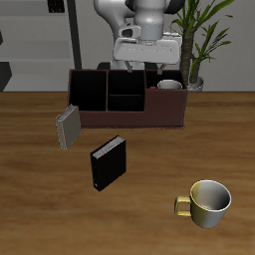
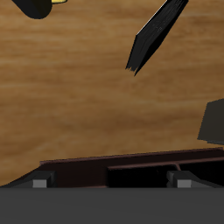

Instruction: Place the red mug into the back desk caddy's right compartment and place the yellow book into the back desk caddy's back compartment

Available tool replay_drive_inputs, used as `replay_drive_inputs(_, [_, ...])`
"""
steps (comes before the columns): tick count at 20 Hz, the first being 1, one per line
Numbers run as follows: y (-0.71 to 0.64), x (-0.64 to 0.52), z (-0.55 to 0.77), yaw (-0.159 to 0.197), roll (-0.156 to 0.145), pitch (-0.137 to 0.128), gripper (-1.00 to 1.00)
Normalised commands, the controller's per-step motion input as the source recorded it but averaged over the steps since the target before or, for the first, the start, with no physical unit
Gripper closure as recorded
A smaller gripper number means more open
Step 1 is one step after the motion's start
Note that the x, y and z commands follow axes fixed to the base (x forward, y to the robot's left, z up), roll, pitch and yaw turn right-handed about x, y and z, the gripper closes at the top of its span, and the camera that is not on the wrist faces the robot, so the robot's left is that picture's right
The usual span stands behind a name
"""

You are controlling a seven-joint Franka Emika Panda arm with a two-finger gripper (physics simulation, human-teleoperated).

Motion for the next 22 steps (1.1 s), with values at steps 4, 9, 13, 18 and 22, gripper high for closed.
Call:
replay_drive_inputs(4, [-0.03,0.29,0.04,0.050,-0.031,-0.006,-1.00])
replay_drive_inputs(9, [-0.27,0.36,0.10,-0.023,-0.052,0.004,-1.00])
replay_drive_inputs(13, [-0.25,0.40,-0.03,0.003,-0.024,0.032,-1.00])
replay_drive_inputs(18, [-0.22,0.35,-0.02,-0.003,-0.009,0.018,-1.00])
replay_drive_inputs(22, [-0.29,0.25,-0.08,-0.009,-0.050,0.030,-1.00])
